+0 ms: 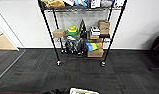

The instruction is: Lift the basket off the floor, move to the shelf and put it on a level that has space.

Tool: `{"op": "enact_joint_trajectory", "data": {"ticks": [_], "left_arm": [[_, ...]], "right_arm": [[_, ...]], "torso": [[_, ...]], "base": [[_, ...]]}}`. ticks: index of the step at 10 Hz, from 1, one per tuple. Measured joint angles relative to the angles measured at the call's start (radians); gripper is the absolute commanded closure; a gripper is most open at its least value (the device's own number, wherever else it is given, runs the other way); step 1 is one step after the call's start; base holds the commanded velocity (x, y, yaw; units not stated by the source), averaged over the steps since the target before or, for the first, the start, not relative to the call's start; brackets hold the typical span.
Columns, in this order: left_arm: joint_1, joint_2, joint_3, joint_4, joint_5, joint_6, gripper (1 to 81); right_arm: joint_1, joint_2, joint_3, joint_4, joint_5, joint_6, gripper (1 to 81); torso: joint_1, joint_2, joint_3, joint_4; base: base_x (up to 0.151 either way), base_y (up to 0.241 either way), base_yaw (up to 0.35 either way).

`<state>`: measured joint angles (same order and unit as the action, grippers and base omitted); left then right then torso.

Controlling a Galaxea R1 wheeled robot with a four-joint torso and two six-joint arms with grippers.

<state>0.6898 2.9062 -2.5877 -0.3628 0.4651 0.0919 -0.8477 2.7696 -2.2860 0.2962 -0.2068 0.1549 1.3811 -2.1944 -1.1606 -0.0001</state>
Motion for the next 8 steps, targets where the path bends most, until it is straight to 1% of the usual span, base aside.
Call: {"op": "enact_joint_trajectory", "data": {"ticks": [2, 4, 5, 7, 8], "left_arm": [[0.000, 0.001, -0.001, 0.000, 0.000, 0.000, 1.0], [0.000, 0.006, -0.001, 0.000, 0.000, 0.000, 1.0], [0.005, 0.005, -0.001, 0.000, 0.001, 0.000, 1.0], [0.008, 0.006, -0.001, 0.000, -0.001, 0.000, 1.0], [0.017, 0.005, -0.001, 0.000, -0.001, 0.000, 1.0]], "right_arm": [[0.013, 0.036, -0.023, 0.007, 0.002, 0.000, 1.0], [0.016, 0.040, -0.033, 0.011, 0.001, 0.000, 1.0], [0.015, 0.040, -0.036, 0.014, 0.003, 0.000, 1.0], [0.015, 0.042, -0.037, 0.019, 0.006, 0.000, 1.0], [0.010, 0.044, -0.038, 0.027, 0.005, 0.000, 1.0]], "torso": [[0.029, -0.046, 0.000, 0.000], [0.067, -0.109, -0.005, 0.000], [0.072, -0.119, -0.019, 0.000], [0.081, -0.132, -0.070, 0.000], [0.082, -0.132, -0.081, 0.000]], "base": [[0.000, 0.000, 0.000], [0.000, 0.000, 0.000], [0.000, 0.000, 0.000], [0.000, 0.000, 0.000], [0.000, 0.000, 0.000]]}}
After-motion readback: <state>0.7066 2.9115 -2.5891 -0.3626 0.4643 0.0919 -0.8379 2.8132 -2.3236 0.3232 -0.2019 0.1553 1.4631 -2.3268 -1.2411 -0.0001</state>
